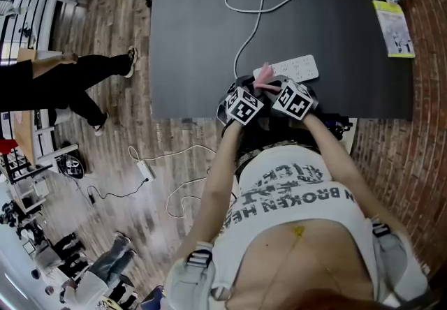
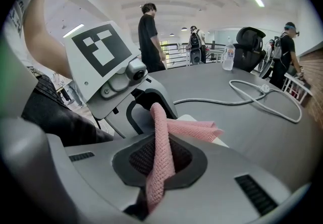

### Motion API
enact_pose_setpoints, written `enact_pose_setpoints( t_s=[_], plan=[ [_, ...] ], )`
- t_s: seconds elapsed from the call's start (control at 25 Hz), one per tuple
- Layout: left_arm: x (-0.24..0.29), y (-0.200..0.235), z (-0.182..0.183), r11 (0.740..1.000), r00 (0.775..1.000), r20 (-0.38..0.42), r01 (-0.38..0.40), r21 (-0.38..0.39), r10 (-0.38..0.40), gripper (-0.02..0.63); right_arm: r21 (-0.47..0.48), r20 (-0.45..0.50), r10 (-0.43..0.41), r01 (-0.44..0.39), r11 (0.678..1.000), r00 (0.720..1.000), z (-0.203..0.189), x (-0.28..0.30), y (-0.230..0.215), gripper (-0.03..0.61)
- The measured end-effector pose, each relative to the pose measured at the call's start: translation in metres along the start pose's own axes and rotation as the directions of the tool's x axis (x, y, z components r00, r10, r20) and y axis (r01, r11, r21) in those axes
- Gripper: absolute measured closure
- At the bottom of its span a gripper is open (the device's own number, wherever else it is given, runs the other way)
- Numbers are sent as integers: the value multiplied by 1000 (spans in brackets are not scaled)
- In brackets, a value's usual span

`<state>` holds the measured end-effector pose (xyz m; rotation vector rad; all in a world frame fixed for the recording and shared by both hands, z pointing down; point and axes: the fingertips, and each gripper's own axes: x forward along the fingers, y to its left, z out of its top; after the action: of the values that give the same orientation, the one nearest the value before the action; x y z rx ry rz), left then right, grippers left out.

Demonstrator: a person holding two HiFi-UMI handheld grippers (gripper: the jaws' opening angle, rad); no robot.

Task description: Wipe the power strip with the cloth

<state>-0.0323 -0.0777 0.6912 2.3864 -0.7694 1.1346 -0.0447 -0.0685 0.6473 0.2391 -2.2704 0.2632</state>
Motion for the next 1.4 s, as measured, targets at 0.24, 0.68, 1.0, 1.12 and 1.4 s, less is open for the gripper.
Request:
enact_pose_setpoints(
  t_s=[0.24, 0.68, 1.0, 1.12, 1.4],
  plan=[
    [-2, 1, 1, 1000, 1000, -3, 2, -1, -2, 331, 21, 0, -41, 41, 999, 999, -4, -9, -10, 563],
    [1, 1, 0, 1000, 1000, -10, -1, -1, 1, 331, 94, -2, -118, 117, 989, 993, -26, -27, -31, 563],
    [3, 1, 0, 1000, 1000, -8, -2, -2, 2, 331, 134, -13, -164, 164, 977, 986, -39, -37, -43, 563],
    [3, 0, 0, 1000, 1000, -10, -3, -4, 3, 331, 152, -8, -172, 172, 973, 985, -43, -41, -47, 563],
    [2, 0, 1, 1000, 1000, -4, -2, -3, 2, 331, 164, -11, -185, 184, 969, 983, -47, -47, -51, 562]
  ],
)
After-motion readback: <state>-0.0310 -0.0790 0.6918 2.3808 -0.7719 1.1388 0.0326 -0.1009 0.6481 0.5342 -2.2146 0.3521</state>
